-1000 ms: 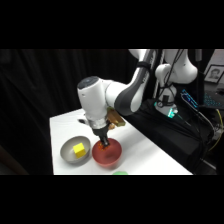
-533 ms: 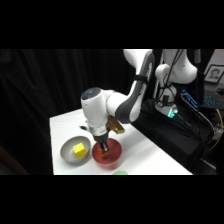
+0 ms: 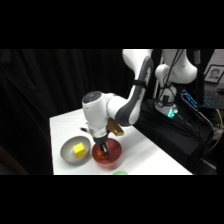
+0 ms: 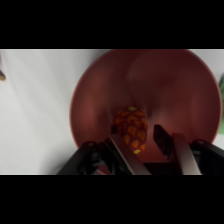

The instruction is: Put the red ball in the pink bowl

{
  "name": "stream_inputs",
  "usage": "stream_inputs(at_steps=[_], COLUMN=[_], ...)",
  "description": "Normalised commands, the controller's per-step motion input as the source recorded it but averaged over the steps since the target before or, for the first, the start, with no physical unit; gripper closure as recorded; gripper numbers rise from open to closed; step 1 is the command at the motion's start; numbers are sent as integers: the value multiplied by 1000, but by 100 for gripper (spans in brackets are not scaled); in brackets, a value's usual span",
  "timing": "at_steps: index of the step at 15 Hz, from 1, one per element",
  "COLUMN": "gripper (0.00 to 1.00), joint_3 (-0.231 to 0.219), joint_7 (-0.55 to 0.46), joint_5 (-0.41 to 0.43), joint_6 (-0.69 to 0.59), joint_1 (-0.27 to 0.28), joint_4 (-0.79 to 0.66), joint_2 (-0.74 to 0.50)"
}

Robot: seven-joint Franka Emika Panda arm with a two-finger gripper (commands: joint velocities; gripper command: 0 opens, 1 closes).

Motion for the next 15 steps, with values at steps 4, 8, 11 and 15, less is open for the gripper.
stream_inputs(at_steps=[4, 8, 11, 15], gripper=[0, 0, 0, 0], joint_3=[14, 58, 58, 37], joint_7=[-208, -234, -208, -130], joint_5=[144, 161, 141, 108], joint_6=[-206, -273, -281, -229], joint_1=[-1, -35, -34, -14], joint_4=[-49, -133, -146, -165], joint_2=[-188, -362, -413, -414])
